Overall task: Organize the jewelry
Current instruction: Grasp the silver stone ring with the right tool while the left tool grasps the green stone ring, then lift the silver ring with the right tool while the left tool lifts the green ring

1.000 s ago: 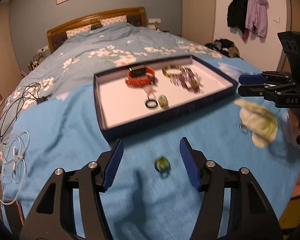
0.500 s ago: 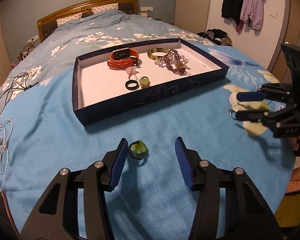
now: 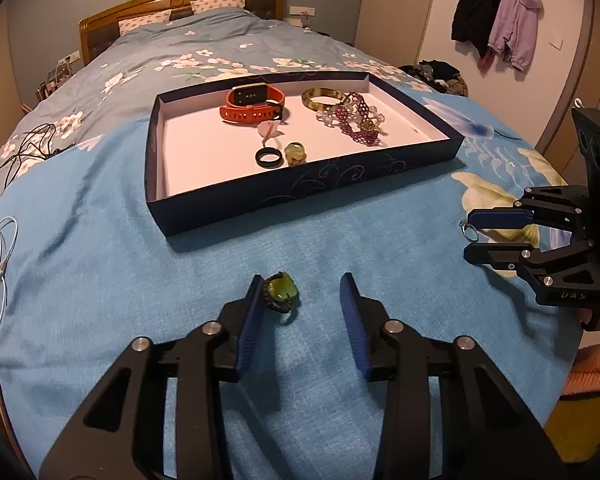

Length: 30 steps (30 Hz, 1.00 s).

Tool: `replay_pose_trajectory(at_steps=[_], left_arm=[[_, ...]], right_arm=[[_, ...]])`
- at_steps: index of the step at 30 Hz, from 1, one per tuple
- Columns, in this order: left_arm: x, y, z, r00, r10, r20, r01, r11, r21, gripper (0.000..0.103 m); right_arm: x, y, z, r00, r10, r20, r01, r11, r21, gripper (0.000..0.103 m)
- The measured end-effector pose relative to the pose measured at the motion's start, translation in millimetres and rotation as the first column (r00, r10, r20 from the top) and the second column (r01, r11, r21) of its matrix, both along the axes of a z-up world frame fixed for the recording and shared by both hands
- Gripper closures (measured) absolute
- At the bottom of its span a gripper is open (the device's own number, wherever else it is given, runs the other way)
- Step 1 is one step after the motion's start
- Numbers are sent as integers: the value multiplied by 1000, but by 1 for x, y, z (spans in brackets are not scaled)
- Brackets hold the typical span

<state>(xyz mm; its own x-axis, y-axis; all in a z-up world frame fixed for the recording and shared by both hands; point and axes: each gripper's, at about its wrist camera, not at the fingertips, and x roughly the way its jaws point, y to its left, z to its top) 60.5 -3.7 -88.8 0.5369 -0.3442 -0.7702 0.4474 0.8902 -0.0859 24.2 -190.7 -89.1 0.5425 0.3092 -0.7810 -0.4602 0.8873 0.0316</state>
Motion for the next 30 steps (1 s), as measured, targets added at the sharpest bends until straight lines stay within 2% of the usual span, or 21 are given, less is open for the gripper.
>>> replay_pose_trajectory(at_steps=[2, 5, 9, 11, 13, 30], left_arm=[[0, 0, 0, 1000, 3, -1, -3, 1000, 0, 70], [0, 0, -1, 1000, 5, -3, -5, 1000, 3, 75], [0, -1, -2, 1000, 2, -10, -2, 1000, -12, 78], [0, -1, -2, 1000, -1, -10, 1, 1000, -12, 85], [0, -1, -2, 1000, -3, -11, 3, 1000, -13, 88], [-4, -3, 0, 1000, 10, 4, -9, 1000, -14, 88]], right_arm=[[1, -2, 0, 1000, -10, 0, 10, 1000, 3, 81], [3, -4, 0, 1000, -20, -1, 20, 1000, 8, 87], [3, -3, 1, 1000, -18, 4, 18, 1000, 0, 87], [3, -4, 1, 1000, -18, 6, 18, 1000, -1, 87], [3, -4, 1, 1000, -24, 10, 24, 1000, -2, 87], [2, -7, 16, 997, -40, 70, 36, 998, 55, 87]])
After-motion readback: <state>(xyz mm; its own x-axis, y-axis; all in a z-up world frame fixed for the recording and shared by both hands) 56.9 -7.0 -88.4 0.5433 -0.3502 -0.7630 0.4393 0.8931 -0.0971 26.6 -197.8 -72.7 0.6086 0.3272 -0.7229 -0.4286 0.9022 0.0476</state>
